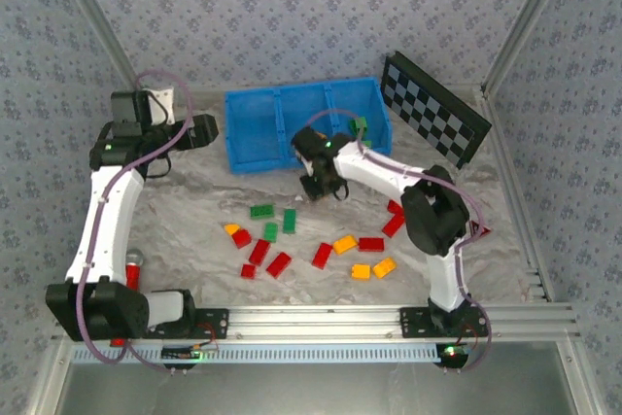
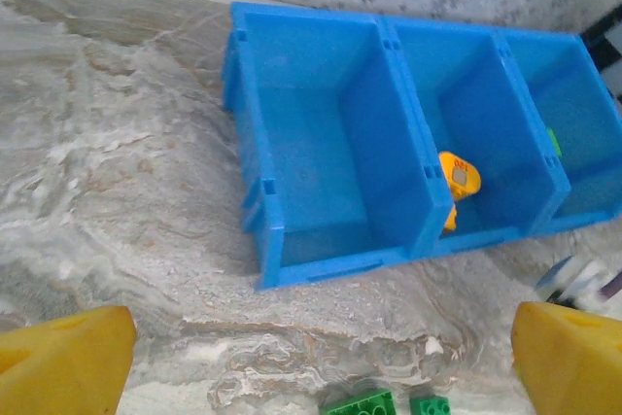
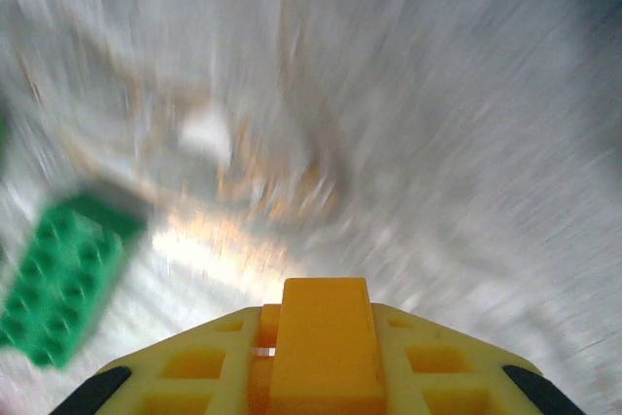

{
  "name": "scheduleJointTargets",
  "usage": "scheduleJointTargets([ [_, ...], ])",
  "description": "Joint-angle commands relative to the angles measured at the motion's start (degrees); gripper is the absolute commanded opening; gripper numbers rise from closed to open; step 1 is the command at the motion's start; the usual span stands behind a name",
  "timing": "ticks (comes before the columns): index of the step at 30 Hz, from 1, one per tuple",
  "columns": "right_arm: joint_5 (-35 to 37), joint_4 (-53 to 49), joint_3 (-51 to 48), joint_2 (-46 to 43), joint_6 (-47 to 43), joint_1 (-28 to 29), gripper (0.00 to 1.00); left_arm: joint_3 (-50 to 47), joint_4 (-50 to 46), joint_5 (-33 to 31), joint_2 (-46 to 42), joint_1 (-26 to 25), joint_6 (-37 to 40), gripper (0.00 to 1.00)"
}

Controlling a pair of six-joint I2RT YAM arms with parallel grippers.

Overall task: Sort the legos into containers by color
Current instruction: Pick up the lego from the bottom-center of the table, then place the lego in the container.

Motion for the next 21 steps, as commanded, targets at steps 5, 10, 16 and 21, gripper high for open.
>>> scheduleJointTargets([
  [5,4.0,1.5,18.4,9.3,-10.3,-4.5,0.28,-2.2,4.7,8.1,-2.8,1.6,0.1,0.99],
  [10,5.8,0.3,32.5,18.3,-12.3,-6.7,0.29,-4.9,11.3,13.0,-3.5,1.9,-1.3,0.99],
  [16,2.5,0.2,42.5,27.0,-12.8,-8.5,0.29,-9.3,14.0,21.1,-4.4,4.0,-5.7,0.99],
  [21,0.6,1.0,44.2,30.5,-13.5,-9.0,0.3,-12.1,10.5,15.4,-7.2,2.7,-5.9,0.99],
])
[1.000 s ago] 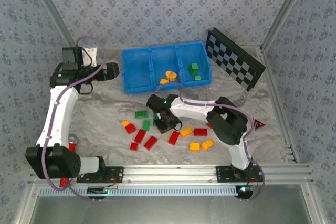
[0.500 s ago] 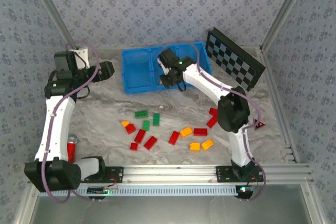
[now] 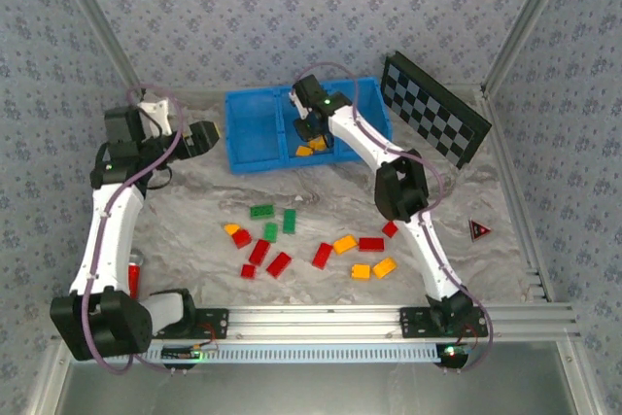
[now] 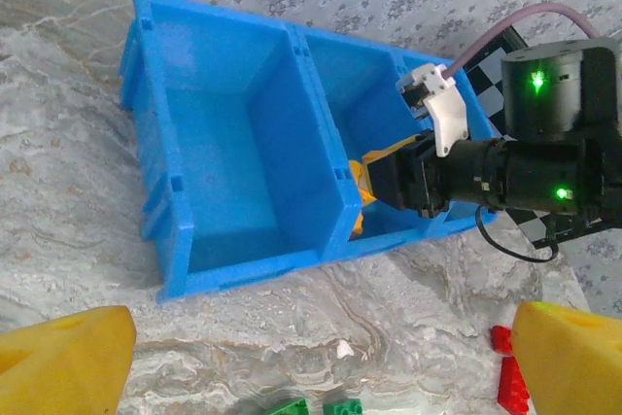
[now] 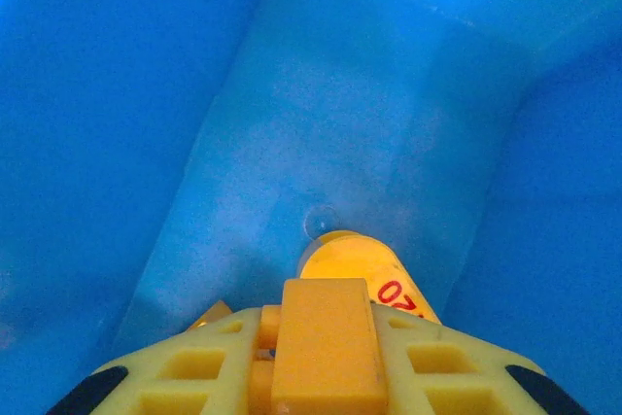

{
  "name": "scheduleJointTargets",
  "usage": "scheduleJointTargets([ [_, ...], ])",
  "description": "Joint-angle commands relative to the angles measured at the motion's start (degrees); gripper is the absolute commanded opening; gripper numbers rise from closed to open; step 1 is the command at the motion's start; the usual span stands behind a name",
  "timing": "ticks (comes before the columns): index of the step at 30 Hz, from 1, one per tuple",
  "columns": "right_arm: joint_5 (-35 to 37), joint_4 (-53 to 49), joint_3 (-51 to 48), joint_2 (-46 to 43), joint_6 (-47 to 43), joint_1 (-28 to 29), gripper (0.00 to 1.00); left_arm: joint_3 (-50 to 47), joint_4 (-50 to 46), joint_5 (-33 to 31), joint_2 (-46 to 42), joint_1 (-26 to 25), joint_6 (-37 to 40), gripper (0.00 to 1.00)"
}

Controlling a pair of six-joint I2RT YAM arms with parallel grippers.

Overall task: Sort the legos into containers by color
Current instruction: Place the lego in the container.

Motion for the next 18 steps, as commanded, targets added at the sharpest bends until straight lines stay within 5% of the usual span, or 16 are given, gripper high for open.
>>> scheduleJointTargets([
  [1,-2.1,-0.9,2.8,2.2,-1.9,-0.2,0.3,0.0,-4.5,-4.9,-2.7,-2.5,0.6,0.99],
  [4,-2.4,-0.7,2.5,2.4,-2.6,-0.2,0.31,0.0,-11.9,-20.1,-1.9,-11.4,3.8,0.99],
  [7,-2.8,-0.9,2.2,1.9,-3.1,-0.4,0.33,-1.7,-17.4,-29.4,0.5,-18.2,-0.9,0.97],
  [18,-5.2,0.9,-1.6,-2.4,-5.1,-1.1,0.45,-12.6,-16.2,-36.0,6.9,-37.6,-24.4,0.91],
])
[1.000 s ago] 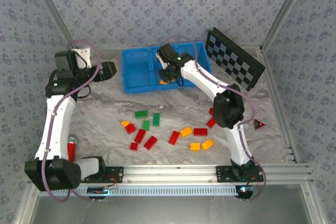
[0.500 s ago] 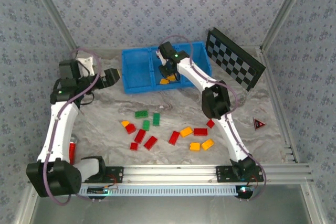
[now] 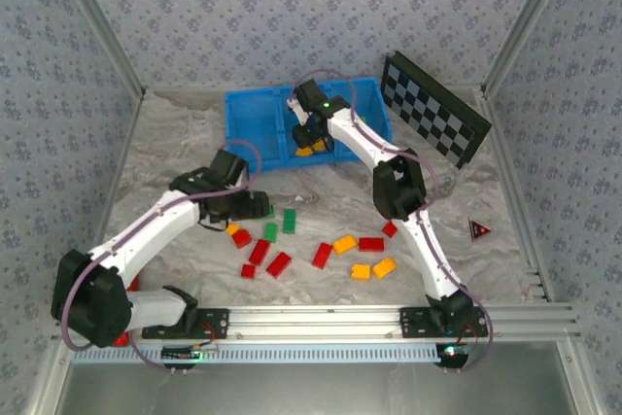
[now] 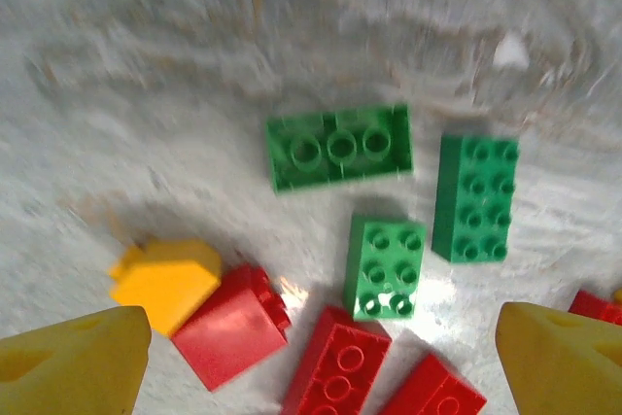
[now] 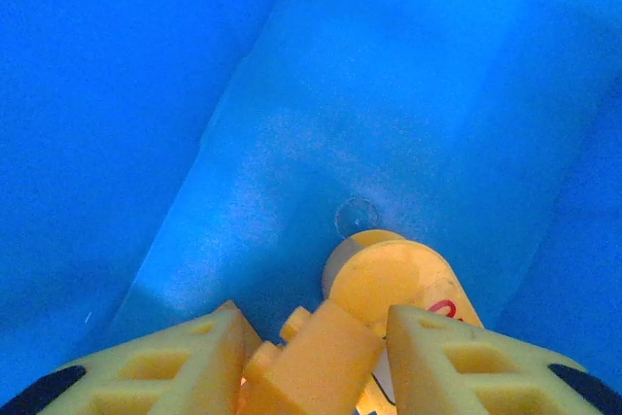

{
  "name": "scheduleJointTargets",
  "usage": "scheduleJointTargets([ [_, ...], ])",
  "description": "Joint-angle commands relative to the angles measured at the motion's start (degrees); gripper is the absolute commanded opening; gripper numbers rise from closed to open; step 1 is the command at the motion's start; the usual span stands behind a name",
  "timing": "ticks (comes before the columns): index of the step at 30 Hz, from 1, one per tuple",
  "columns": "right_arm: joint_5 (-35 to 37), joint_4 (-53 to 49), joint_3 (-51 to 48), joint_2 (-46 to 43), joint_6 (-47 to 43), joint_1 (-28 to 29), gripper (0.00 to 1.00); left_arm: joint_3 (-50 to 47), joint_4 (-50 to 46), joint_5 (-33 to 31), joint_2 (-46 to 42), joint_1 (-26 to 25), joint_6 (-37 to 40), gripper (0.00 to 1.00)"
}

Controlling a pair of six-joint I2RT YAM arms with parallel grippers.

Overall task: Sort the legos into containers by color
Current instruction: Place the lego in the container.

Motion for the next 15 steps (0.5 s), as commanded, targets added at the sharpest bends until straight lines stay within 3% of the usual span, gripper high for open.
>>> scheduleJointTargets([
  [1,-1.3,0.3,-0.7,-4.3,-1.4,-0.5,0.46,-1.2,-0.6,-3.9,1.1,-3.1,-9.4,0.91],
  [15,-1.4,0.9,-3.5,-12.5,-1.5,0.0,0.48,-7.4,-2.5,-7.8,0.5,-5.7,-21.6,0.8],
])
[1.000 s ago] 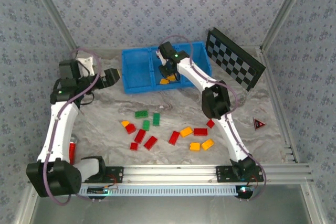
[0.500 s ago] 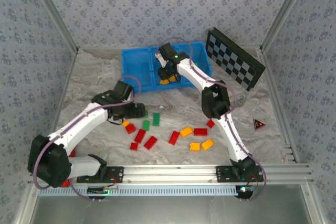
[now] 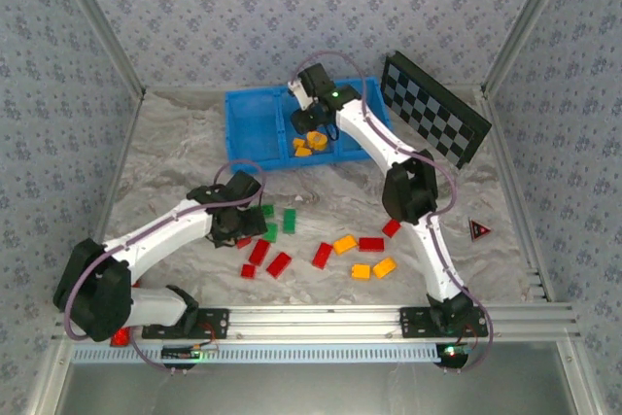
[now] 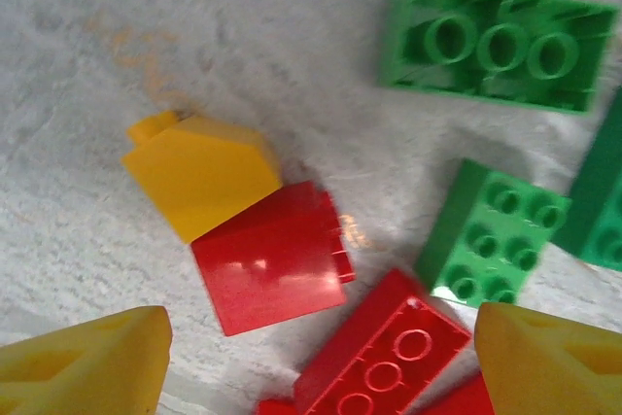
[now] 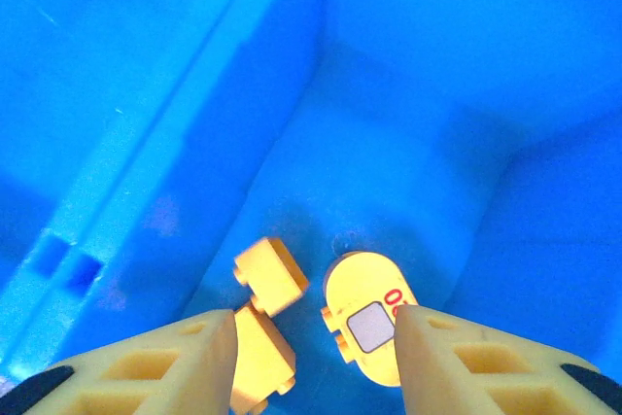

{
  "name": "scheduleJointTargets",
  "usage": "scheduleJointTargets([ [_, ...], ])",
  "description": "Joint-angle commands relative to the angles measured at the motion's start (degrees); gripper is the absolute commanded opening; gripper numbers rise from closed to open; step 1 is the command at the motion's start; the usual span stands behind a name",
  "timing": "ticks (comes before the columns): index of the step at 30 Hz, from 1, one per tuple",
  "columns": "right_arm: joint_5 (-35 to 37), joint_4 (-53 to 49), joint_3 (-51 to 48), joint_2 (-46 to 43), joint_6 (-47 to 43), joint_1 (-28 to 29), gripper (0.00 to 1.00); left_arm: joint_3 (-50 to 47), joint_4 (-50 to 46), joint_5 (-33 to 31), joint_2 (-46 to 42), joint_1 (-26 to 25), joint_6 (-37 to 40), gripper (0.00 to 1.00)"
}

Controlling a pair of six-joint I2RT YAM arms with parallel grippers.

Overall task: Sort the legos into containers by color
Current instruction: Place the lego in the container, then pick up the lego from the bottom-left of the table.

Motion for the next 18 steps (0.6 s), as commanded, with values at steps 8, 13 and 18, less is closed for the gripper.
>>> scheduleJointTargets([
  [8,1.7,3.3,-14.9,-14.5,-0.1,0.0,0.48,-3.2,2.1,-1.6,0.7,0.8,-4.6,0.73],
  [13,2.9,5.1,-22.6,-20.6,1.1,0.0,0.49,-5.1,4.2,-0.8,1.9,2.7,-4.4,0.67],
  [18,4.1,5.6,-27.5,-24.7,2.0,-0.1,0.49,-5.6,7.3,0.2,2.8,3.4,-3.8,0.56],
])
